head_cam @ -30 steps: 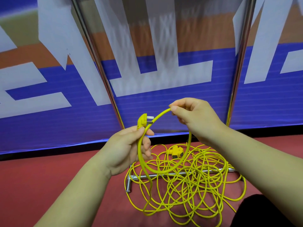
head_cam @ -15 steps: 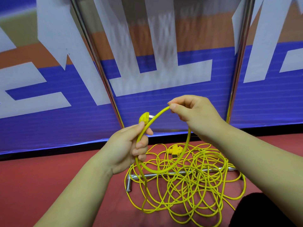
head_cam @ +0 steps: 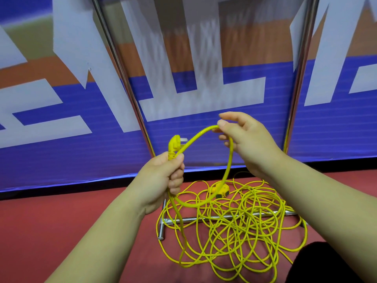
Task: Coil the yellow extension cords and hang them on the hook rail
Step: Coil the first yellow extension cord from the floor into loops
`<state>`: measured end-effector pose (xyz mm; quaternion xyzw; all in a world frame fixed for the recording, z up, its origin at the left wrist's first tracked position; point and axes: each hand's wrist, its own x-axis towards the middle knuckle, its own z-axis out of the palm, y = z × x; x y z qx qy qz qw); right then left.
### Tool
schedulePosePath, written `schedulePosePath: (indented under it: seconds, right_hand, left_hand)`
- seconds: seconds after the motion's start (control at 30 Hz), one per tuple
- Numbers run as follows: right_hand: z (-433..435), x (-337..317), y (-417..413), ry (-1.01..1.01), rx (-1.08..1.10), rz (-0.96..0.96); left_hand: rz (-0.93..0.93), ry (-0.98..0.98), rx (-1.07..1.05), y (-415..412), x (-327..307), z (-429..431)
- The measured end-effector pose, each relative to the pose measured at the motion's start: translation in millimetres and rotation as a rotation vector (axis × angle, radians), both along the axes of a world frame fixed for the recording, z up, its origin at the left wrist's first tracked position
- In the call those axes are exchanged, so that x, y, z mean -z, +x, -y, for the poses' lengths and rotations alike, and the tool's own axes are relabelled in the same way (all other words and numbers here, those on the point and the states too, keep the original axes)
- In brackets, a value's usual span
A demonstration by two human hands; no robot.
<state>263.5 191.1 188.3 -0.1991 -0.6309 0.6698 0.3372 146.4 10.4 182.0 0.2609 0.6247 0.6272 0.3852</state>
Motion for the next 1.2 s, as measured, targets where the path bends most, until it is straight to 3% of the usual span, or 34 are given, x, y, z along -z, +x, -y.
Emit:
schedulePosePath:
  seconds: [0.1, 0.17, 0.23, 0.37, 0.47, 0.6, 0.7, 0.77, 0.9, 1.07, 1.2]
  right_hand:
    - [3, 18, -6, -0.246, -0.175, 0.102]
    - [17, 33, -10, -0.279, -0.310, 0.211]
    - [38, 45, -17, -0.222, -0.380, 0.321]
    - [71, 70, -33, 0.091, -0.549, 0.502]
    - [76, 84, -36, 0.107, -0.676, 0.467]
    - [74, 79, -35, -0.032, -0.835, 0.440]
    - [63, 74, -28, 0.240, -0.912, 0.603]
    - [50, 74, -24, 0.381, -0.896, 0.651]
    - [20, 72, -16, 0.208, -0.687, 0.612]
    - [15, 55, -15, 0.200, -0.385, 0.428]
    - [24, 31, -12, 0.145, -0.287, 0.295]
  left_hand:
    - [0.111, 0.229, -0.137, -9, -10, 3]
    - [0.178, 0.338, -0.209, -14, -14, 6]
    - [0.209, 0.405, -0.240, -17, -17, 8]
    - [0.245, 0.481, -0.284, -20, -21, 12]
    - [0.298, 0.528, -0.312, -27, -23, 19]
    - [0.406, 0.598, -0.380, -47, -23, 37]
    - [0.461, 0.638, -0.454, -69, -23, 57]
    - [0.467, 0.637, -0.532, -82, -21, 75]
    - [0.412, 0.527, -0.584, -91, -6, 93]
    - [0.125, 0.324, -0.484, -71, 1, 84]
    - [0.024, 0.209, -0.427, -53, 2, 74]
